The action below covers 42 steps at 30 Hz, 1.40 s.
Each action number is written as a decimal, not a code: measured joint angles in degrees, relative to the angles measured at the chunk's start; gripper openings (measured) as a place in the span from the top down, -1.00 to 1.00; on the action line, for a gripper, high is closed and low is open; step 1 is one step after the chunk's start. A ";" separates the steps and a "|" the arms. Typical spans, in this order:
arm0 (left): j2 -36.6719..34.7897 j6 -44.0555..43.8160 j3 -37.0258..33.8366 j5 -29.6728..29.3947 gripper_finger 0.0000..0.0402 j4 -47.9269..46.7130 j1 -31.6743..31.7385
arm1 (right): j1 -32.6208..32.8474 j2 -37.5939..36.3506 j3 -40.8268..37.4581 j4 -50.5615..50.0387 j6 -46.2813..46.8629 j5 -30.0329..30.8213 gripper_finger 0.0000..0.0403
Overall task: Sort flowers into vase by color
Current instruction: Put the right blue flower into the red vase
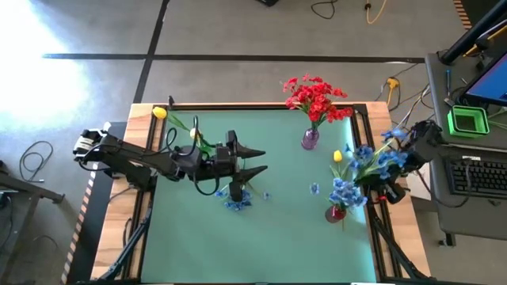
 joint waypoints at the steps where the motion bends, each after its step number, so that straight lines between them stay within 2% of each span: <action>1: 0.00 0.00 0.00 0.00 0.10 0.01 0.02 | 0.00 0.44 -0.13 0.10 -0.20 0.22 0.94; 23: 0.09 0.00 0.02 -0.05 0.10 -0.33 0.04 | 0.00 1.82 -3.70 2.44 -0.01 0.13 0.94; 33: 0.09 0.02 0.04 -5.00 0.10 -1.23 0.04 | 0.00 1.82 -7.90 5.49 1.27 0.23 0.94; 42: 0.09 0.02 0.04 -5.03 0.10 -1.18 0.04 | 0.00 1.82 -10.75 5.30 0.40 -1.24 0.94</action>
